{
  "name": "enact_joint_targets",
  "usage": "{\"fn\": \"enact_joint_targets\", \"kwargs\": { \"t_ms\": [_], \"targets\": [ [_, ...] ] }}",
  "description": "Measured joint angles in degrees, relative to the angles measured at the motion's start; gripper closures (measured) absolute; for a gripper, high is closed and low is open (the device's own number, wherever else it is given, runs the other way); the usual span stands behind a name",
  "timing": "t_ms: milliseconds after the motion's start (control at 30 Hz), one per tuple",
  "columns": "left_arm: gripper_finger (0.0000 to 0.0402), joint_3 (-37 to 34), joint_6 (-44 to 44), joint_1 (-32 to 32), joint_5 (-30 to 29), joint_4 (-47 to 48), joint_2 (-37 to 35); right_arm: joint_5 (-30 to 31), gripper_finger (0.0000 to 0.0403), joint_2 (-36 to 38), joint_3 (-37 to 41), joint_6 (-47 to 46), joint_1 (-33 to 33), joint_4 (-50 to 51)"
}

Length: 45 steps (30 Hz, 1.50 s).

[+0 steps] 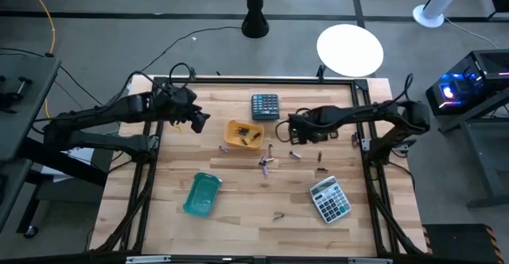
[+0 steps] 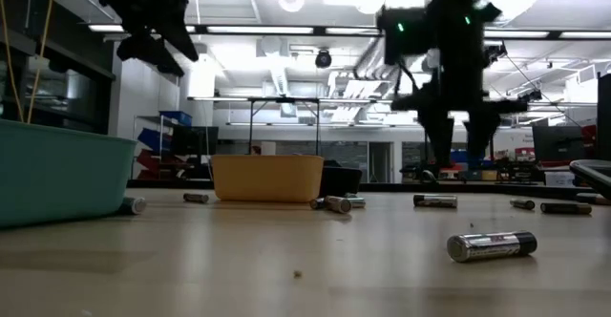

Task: Sort batteries
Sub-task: Put the black battery into the yellow bin

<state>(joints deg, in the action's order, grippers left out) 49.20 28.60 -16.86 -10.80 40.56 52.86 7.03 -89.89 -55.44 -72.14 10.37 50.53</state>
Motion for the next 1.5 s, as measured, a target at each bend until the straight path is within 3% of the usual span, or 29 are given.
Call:
{"fn": "enact_joint_targets", "kwargs": {
  "t_ms": [233, 533, 633, 800, 900, 1100, 1300, 1500],
  "targets": [
    [0.0161, -0.7, 0.5, 0.0, 1.4, -1.3, 0.0, 0.4, 0.0197, -1.1, 6.8, -9.6, 3.1, -15.6],
    [0.0161, -0.7, 0.3, 0.0, 1.5, -1.4, 0.0, 0.9, 0.0225, -5.9, 7.4, -12.2, 4.9, -17.9],
    [0.0161, -0.7, 0.3, 0.0, 1.6, -1.4, 0.0, 1.5, 0.0267, -6.5, 7.3, -9.7, 4.9, -18.4],
    [0.0161, -0.7, -0.1, 0.0, 3.1, -1.4, 0.0, 1.7, 0.0384, -5.1, 7.5, -4.3, 4.9, -17.0],
    [0.0161, -0.7, -1.2, 0.0, 2.9, -1.3, 0.0, 1.8, 0.0381, -3.3, 7.7, -3.8, 5.0, -19.7],
    [0.0161, -3.6, 1.0, 0.2, 2.7, -4.8, -0.1, 2.0, 0.0394, -1.0, 3.3, 3.1, 3.1, -35.2],
    [0.0161, -9.6, 6.9, 1.8, 3.0, -14.9, -0.1, 1.1, 0.0395, -4.5, -2.7, 6.7, 0.9, -46.8],
    [0.0161, -10.8, 8.7, 3.2, 3.2, -16.9, -0.1, -6.2, 0.0378, -11.0, -10.0, 12.7, -1.4, -49.5]
  ]
}}
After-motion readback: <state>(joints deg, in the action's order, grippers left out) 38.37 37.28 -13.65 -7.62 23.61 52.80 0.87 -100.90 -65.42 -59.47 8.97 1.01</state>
